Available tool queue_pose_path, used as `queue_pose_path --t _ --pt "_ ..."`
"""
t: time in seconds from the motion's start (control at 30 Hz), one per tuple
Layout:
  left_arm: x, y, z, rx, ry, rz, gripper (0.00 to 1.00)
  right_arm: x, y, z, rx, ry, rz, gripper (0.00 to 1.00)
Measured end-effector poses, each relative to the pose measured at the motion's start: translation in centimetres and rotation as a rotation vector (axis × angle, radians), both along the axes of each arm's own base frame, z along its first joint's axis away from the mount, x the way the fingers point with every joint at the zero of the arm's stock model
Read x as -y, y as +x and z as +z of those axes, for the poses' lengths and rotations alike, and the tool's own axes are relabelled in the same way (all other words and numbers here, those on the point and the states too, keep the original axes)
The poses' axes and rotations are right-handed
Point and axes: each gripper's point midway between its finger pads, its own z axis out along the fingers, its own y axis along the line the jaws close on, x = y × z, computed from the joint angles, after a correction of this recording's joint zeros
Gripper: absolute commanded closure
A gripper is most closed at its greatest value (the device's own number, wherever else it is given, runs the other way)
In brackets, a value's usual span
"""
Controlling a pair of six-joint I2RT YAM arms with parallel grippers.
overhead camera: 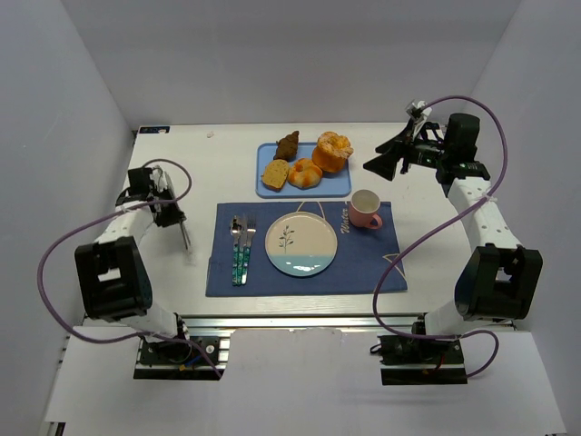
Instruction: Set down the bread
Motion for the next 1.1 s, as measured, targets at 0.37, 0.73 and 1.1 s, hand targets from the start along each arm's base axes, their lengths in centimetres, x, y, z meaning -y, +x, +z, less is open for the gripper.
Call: queue_pose_path --t 0.37,0.73,1.1 --pt "12.4 4.7 11.7 0.264 -0.406 -0.223 0.49 0.0 -0.2 -0.7 -0.032 0.015 -0.002 0.11" --pt "20.4 11.5 12.9 0.246 -0.467 -0.37 0.45 0.9 -0.4 -2.0 -0.067 0.036 -0.019 0.11" --pt "23.8 20.5 12.3 0.304 -0.311 -0.436 0.42 1.8 -0.5 -2.4 -0.086 0.056 -0.041 0.11"
